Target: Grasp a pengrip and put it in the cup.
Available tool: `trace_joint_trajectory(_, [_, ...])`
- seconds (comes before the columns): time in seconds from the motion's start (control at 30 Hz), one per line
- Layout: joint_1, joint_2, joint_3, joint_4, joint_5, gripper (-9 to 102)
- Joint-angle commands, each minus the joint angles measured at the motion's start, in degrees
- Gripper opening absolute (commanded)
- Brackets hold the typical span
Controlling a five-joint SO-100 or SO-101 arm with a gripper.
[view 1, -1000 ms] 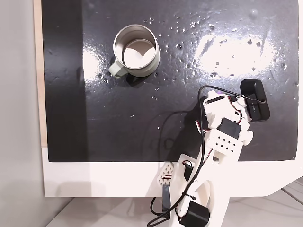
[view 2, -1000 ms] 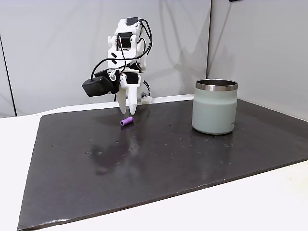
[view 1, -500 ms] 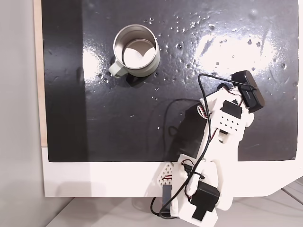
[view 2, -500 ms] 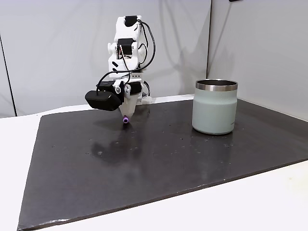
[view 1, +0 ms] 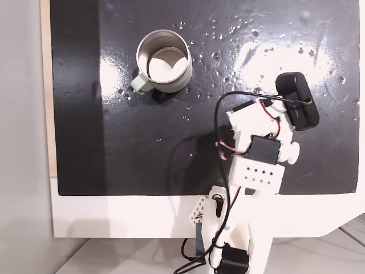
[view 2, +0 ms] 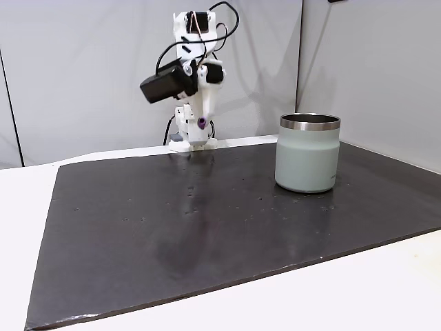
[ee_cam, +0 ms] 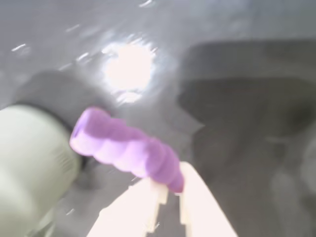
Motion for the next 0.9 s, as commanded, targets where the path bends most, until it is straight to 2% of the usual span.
trace_joint_trajectory(0.0, [-6.4, 1.3, -11.3, 6.3, 8.3, 0])
trace_joint_trajectory(0.27, [-22.1, -13.4, -35.1, 16.5, 24.3, 0])
trace_joint_trajectory(0.47, [-29.8, -21.0, -42.4, 15.8, 34.2, 0])
trace_joint_trajectory(0.57, [-30.4, -22.9, -43.8, 13.9, 36.9, 0])
trace_joint_trajectory(0.87, [-27.2, -35.1, -61.7, 13.0, 42.2, 0])
